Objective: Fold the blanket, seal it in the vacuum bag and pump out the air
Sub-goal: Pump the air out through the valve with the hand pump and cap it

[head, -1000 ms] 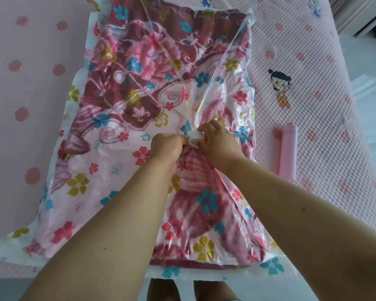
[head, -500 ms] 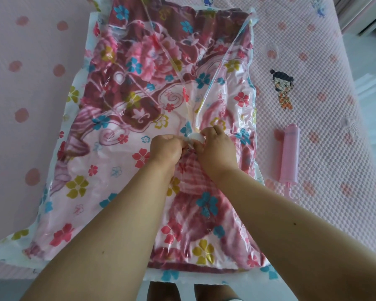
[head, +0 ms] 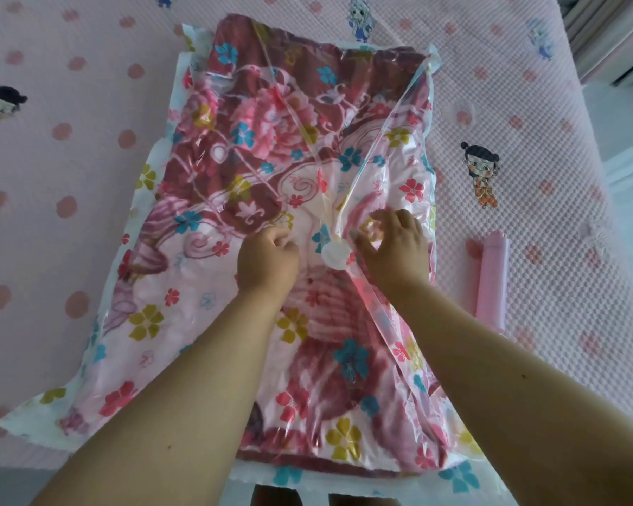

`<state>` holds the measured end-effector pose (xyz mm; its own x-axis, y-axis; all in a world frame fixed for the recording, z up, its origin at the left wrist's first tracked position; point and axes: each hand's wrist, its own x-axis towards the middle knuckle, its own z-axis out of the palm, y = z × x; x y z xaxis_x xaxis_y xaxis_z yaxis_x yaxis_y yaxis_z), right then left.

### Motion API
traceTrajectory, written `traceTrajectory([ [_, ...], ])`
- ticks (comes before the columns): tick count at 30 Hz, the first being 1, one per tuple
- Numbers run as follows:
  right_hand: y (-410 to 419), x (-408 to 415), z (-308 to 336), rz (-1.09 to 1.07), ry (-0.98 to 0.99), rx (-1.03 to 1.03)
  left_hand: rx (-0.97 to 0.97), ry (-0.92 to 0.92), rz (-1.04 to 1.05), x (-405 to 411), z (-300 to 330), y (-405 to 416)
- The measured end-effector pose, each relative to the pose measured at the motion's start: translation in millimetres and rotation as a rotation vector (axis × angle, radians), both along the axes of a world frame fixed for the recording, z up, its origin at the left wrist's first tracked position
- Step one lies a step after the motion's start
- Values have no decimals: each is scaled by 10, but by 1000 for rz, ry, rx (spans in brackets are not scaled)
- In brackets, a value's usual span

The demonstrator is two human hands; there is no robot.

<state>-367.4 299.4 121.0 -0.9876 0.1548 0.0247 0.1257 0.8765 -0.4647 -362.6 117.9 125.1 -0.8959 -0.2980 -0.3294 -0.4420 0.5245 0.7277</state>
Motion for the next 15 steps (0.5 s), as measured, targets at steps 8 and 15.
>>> traceTrajectory([
  [8, 465, -137, -290, -499, -442, -289, -450, -242, 61, 51, -243, -968],
  [15, 477, -88, -436, -534, -402, -614, -465, -327, 178, 73, -345, -1453],
])
